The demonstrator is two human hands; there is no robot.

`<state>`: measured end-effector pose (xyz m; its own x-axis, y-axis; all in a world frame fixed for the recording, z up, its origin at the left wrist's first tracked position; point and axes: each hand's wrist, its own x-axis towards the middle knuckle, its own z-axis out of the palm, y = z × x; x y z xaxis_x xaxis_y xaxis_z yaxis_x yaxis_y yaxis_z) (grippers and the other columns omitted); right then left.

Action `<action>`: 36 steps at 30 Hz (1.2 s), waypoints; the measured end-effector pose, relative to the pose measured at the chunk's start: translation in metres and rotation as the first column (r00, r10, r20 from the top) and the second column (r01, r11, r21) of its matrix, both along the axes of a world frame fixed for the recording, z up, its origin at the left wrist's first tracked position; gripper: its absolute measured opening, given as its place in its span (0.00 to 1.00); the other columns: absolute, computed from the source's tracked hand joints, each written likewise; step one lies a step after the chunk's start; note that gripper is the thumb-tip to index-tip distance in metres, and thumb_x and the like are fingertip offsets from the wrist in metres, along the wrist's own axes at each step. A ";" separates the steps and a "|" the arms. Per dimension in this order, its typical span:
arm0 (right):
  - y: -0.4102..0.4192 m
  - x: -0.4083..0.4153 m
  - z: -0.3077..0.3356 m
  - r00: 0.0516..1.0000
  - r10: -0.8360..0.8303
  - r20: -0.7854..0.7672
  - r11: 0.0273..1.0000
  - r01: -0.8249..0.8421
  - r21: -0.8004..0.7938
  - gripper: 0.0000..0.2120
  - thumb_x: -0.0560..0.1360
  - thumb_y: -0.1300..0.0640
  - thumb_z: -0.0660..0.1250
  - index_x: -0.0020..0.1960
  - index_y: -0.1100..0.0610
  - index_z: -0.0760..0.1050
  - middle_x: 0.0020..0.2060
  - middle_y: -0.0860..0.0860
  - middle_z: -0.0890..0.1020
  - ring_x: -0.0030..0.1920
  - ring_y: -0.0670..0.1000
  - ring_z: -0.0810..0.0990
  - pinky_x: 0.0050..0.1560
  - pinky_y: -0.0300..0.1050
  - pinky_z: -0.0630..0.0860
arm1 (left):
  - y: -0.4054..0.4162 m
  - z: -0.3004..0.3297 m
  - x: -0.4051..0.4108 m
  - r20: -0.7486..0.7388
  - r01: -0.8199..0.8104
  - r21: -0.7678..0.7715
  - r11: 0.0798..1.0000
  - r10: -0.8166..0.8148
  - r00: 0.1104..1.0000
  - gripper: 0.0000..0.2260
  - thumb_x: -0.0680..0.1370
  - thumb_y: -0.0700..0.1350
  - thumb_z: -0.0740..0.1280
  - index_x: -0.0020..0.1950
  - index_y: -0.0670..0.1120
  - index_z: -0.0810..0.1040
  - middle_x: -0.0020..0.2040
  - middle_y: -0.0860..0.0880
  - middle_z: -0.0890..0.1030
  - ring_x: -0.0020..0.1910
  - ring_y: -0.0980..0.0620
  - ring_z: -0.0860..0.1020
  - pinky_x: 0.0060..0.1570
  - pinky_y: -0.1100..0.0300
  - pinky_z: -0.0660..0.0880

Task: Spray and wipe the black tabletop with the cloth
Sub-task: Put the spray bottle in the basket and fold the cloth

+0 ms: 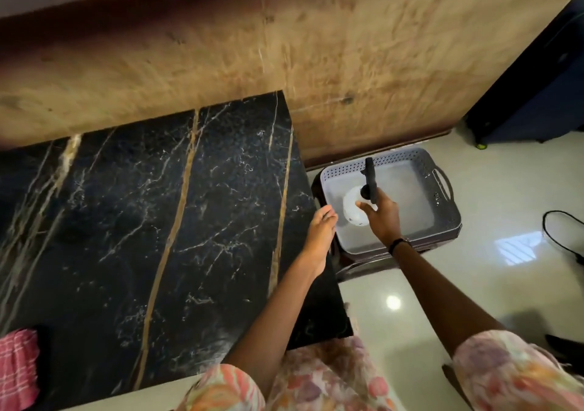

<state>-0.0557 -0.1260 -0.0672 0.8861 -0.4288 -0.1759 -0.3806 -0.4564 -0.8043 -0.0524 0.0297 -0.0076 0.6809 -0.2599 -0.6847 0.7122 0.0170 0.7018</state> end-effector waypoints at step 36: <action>0.215 -0.057 0.120 0.852 0.420 0.313 0.903 -0.428 -0.044 0.17 0.78 0.64 0.61 0.66 0.54 0.68 0.59 0.44 0.72 0.48 0.44 0.78 0.50 0.41 0.76 | 0.201 0.050 -0.079 0.201 -0.430 0.054 0.901 0.412 0.889 0.07 0.80 0.41 0.61 0.54 0.45 0.77 0.54 0.47 0.81 0.53 0.50 0.80 0.54 0.59 0.76</action>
